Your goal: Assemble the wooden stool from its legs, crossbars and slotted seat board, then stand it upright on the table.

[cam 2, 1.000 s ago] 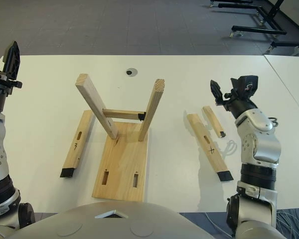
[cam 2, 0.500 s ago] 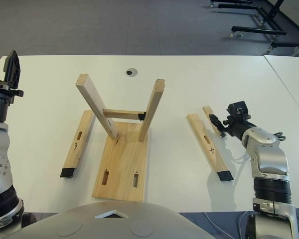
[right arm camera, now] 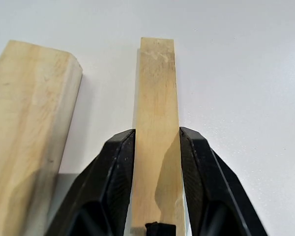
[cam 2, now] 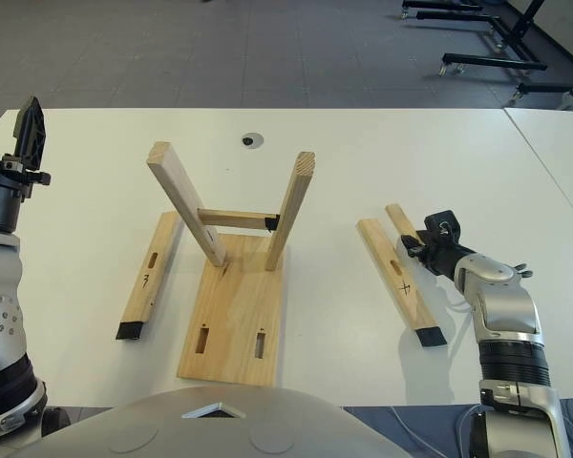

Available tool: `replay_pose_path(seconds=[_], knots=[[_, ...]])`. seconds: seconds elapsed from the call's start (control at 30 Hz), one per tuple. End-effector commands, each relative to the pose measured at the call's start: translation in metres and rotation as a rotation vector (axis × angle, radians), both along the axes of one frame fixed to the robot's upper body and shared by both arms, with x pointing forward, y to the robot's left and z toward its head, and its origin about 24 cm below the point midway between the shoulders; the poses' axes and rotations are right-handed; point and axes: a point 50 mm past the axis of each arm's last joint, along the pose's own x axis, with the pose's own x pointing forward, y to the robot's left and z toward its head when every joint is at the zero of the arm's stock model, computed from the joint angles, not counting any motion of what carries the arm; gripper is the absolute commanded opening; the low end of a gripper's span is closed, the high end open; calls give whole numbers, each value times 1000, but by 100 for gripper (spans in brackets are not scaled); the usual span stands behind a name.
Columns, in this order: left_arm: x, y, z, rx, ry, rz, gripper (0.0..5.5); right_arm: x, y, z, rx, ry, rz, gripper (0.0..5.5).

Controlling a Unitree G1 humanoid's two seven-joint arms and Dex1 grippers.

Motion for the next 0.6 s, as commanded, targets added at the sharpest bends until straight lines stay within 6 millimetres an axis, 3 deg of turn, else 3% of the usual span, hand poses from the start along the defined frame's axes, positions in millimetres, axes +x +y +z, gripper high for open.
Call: replay_pose_path(seconds=[0.03, 0.17, 0.23, 0.3, 0.43, 0.5, 0.6], knots=[[4, 3, 3, 10, 0, -3, 263, -2, 2, -14, 38, 19, -37, 130], [7, 5, 6, 11, -4, -8, 263, 17, 10, 6, 110, -134, -78, 130], [8, 7, 10, -27, -21, -19, 263, 43, 30, 48, 183, -345, -28, 130], [14, 3, 19, -118, -48, -91, 263, 65, 63, 98, 252, -583, 57, 130], [37, -19, 38, -350, -32, -362, 263, 79, 116, 172, 377, -904, 170, 130], [46, -35, 42, -381, 26, -477, 263, 79, 131, 193, 457, -977, 182, 130], [53, -66, 29, -164, 144, -537, 263, 75, 161, 211, 600, -1015, 194, 130]])
